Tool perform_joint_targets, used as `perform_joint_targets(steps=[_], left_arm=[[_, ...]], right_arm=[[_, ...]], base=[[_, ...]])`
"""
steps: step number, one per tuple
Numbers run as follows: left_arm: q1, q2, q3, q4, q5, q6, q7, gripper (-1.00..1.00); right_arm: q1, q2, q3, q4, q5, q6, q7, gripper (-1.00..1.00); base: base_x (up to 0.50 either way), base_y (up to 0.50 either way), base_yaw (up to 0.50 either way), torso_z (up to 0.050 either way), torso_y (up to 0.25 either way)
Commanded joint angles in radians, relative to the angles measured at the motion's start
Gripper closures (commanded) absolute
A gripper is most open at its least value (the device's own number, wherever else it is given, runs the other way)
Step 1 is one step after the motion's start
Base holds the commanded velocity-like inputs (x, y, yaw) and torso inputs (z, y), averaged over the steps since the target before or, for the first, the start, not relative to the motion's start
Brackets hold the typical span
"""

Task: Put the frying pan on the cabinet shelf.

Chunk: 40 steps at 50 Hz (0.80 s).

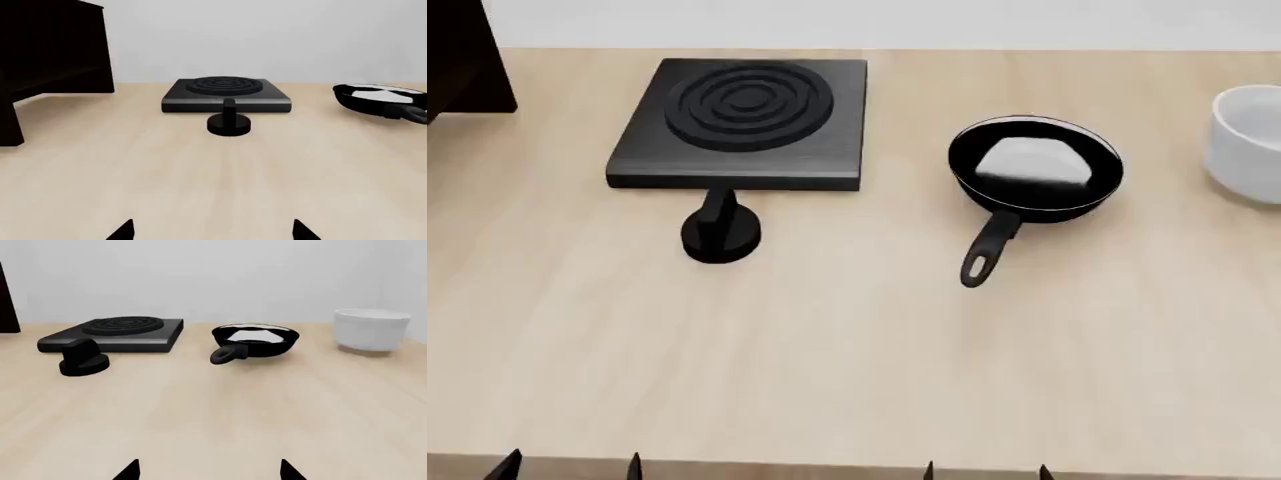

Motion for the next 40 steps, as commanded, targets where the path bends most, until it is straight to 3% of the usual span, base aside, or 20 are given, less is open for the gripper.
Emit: perform_joint_targets(steps=[1,15,19,40], left_arm=[[0.0,-0.01,0.011,0.0,-0.01,0.0,-0.011,-1.0],[-0.018,-0.046,0.027,-0.031,-0.075,0.001,-0.07,-1.0],[-0.019,-0.056,0.04,-0.06,-0.081,0.062,-0.063,-1.0],[-0.027,-0.089,0.087,-0.085,-0.09,0.069,-0.08,-1.0]], right_arm=[[0.0,0.009,-0.013,0.0,0.009,0.0,0.013,-1.0],[0.043,0.051,-0.056,0.138,0.045,-0.095,0.046,-1.0],[0.052,0.058,-0.068,0.163,0.051,-0.115,0.046,-1.0],[0.098,0.081,-0.095,0.28,0.069,-0.186,0.066,-1.0]], base=[[0.0,0.0,0.0,0.0,0.0],[0.0,0.0,0.0,0.0,0.0],[0.0,0.0,0.0,0.0,0.0],[0.0,0.0,0.0,0.047,0.03]])
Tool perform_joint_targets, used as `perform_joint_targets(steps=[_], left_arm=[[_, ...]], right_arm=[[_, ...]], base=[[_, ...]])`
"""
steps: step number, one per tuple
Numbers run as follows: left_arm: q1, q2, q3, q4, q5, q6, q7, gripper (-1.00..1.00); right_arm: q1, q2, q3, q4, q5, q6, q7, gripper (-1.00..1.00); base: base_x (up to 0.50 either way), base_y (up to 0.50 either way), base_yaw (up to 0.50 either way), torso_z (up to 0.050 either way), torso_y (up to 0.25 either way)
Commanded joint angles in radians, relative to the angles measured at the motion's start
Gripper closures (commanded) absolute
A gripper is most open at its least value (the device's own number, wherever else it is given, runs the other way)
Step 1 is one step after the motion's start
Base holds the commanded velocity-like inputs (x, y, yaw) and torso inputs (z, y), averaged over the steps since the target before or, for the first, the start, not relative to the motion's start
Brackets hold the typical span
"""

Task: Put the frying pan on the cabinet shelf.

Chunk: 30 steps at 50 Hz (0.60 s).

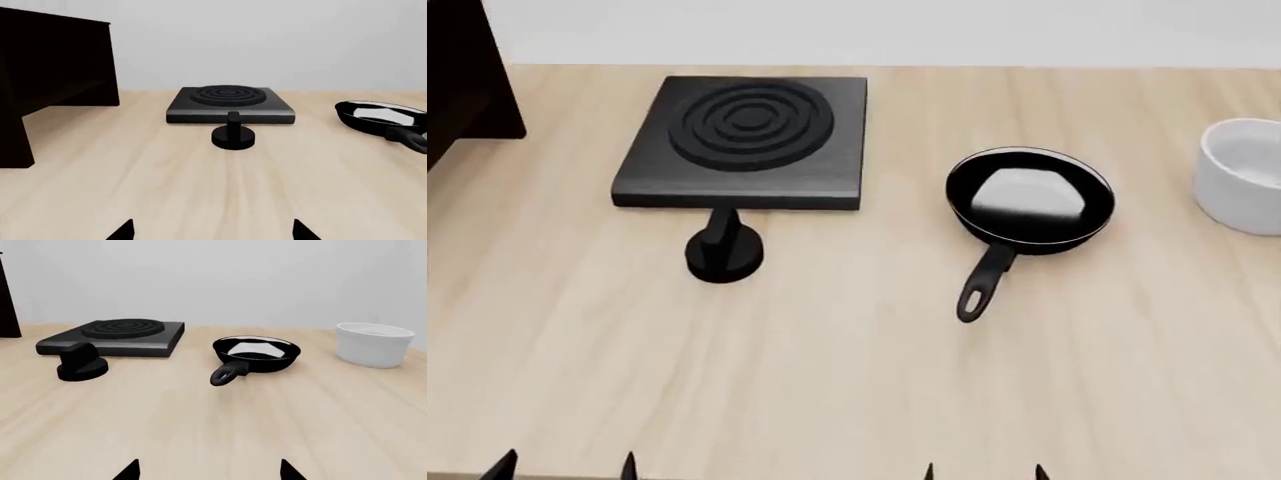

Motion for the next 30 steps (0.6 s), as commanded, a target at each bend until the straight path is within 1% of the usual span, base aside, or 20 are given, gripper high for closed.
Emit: perform_joint_targets(steps=[1,5,8,15,20,25,30], left_arm=[[-0.002,-0.017,0.021,-0.005,-0.013,0.001,-0.01,-1.0],[-0.011,-0.02,0.025,-0.032,-0.021,0.021,-0.011,-1.0],[-0.017,-0.023,0.027,-0.049,-0.025,0.033,-0.013,-1.0],[-0.001,-0.031,0.04,0.004,-0.028,0.001,-0.027,-1.0],[0.016,-0.037,0.05,0.07,-0.028,-0.045,-0.043,-1.0],[0.008,-0.038,0.049,0.057,-0.038,-0.047,-0.052,-1.0],[0.006,-0.039,0.047,0.069,-0.049,-0.068,-0.067,-1.0]], right_arm=[[0.024,0.012,-0.015,0.059,0.01,-0.033,0.011,-1.0],[0.03,0.016,-0.023,0.07,0.01,-0.039,0.017,-1.0],[-0.024,0.021,-0.031,-0.062,0.008,0.037,0.038,-1.0],[-0.053,0.031,-0.044,-0.167,0.009,0.1,0.059,-1.0],[-0.055,0.036,-0.051,-0.175,0.012,0.11,0.066,-1.0],[-0.064,0.042,-0.058,-0.225,0.017,0.15,0.075,-1.0],[-0.068,0.048,-0.063,-0.246,0.022,0.166,0.082,-1.0]], base=[[0.0,0.0,0.0,0.05,0.035],[0.0,0.0,0.0,0.05,0.037],[0.0,0.0,0.0,0.05,0.037],[0.0,0.0,0.0,0.05,0.037],[0.0,0.0,0.0,0.05,0.037],[0.0,0.0,0.0,0.049,0.033],[0.0,0.0,0.0,0.0,0.0]])
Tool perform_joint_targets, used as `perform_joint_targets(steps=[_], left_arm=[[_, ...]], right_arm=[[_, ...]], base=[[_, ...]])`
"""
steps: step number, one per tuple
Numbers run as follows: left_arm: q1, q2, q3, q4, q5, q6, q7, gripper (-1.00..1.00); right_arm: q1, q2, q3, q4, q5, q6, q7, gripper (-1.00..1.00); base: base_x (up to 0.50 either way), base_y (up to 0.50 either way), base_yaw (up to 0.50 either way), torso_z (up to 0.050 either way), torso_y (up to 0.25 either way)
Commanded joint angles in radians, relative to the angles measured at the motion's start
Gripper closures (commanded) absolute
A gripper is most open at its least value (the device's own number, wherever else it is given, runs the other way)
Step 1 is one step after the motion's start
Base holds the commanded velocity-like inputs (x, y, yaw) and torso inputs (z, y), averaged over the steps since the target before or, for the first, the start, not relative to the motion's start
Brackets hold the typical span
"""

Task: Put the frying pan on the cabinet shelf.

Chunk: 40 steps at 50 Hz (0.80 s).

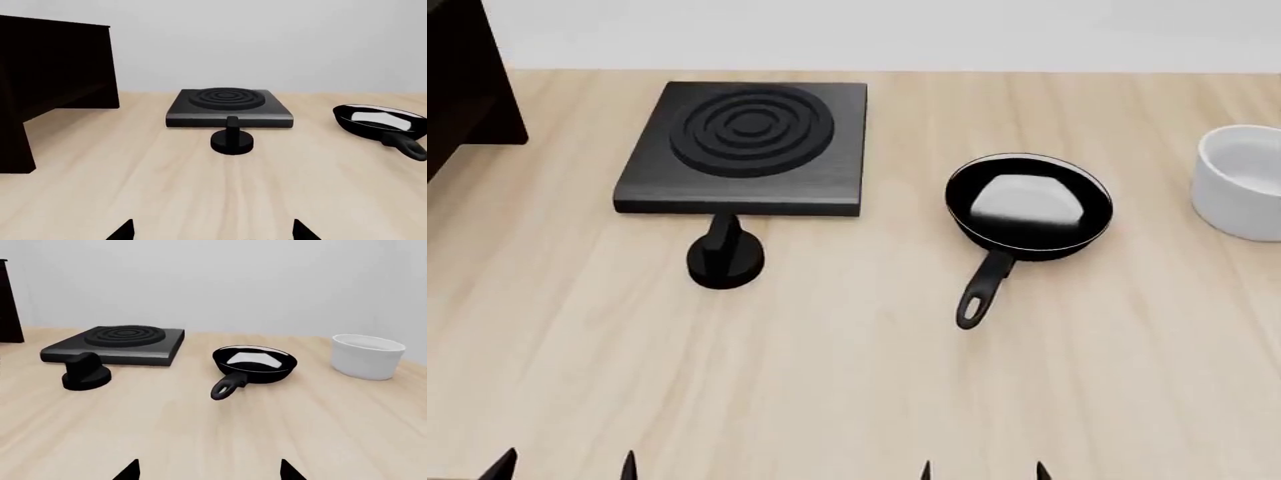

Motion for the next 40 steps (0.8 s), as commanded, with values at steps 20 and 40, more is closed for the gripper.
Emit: perform_joint_targets(steps=[20,40], left_arm=[[0.007,-0.026,0.031,0.034,-0.012,-0.011,-0.044,-1.0],[0.007,-0.041,0.052,0.052,-0.031,-0.021,-0.049,-1.0]], right_arm=[[-0.007,0.027,-0.025,-0.044,0.014,0.014,0.046,-1.0],[0.023,0.04,-0.041,0.079,-0.006,-0.061,0.069,-1.0]], base=[[0.01,0.02,0.0,0.0,0.0],[0.21,0.45,0.0,0.0,0.0]])
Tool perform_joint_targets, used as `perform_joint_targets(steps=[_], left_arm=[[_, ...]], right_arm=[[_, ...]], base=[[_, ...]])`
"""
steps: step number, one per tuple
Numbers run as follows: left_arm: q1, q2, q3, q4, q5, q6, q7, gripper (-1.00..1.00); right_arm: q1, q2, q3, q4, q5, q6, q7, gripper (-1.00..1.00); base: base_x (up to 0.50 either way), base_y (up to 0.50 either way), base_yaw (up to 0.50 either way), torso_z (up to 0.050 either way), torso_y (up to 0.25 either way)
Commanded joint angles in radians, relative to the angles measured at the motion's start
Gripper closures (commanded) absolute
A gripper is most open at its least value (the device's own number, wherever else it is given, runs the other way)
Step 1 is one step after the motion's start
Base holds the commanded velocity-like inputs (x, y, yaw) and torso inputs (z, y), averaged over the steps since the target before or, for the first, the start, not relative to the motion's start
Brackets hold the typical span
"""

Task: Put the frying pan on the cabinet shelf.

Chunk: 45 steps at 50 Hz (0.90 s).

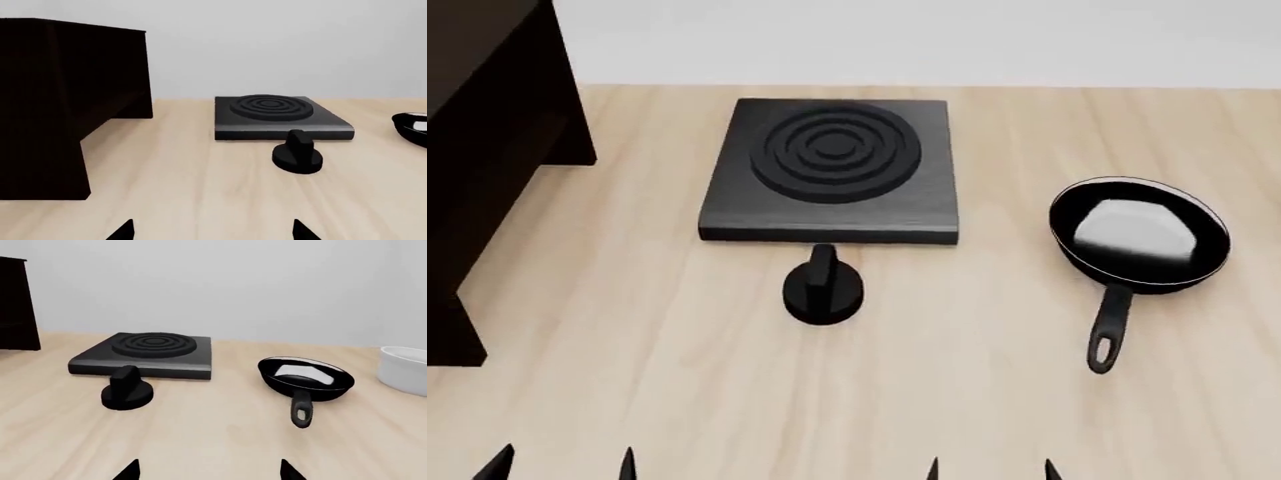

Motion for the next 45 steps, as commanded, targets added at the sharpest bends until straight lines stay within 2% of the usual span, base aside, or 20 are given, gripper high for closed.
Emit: perform_joint_targets(steps=[1,27,45], left_arm=[[0.004,-0.008,0.013,0.019,-0.009,-0.009,-0.006,-1.0],[-0.01,-0.02,0.03,-0.019,-0.027,0.011,-0.012,-1.0],[-0.006,-0.03,0.04,0.003,-0.04,-0.005,-0.027,-1.0]], right_arm=[[0.011,0.011,-0.009,0.059,-0.017,-0.035,0.019,-1.0],[-0.007,0.028,-0.028,0.003,-0.01,-0.011,0.042,-1.0],[0.011,0.033,-0.04,0.057,0.001,-0.051,0.04,-1.0]], base=[[0.3,0.11,0.0,0.0,0.0],[0.47,0.03,0.0,0.0,0.0],[0.5,0.0,0.0,0.0,0.0]])
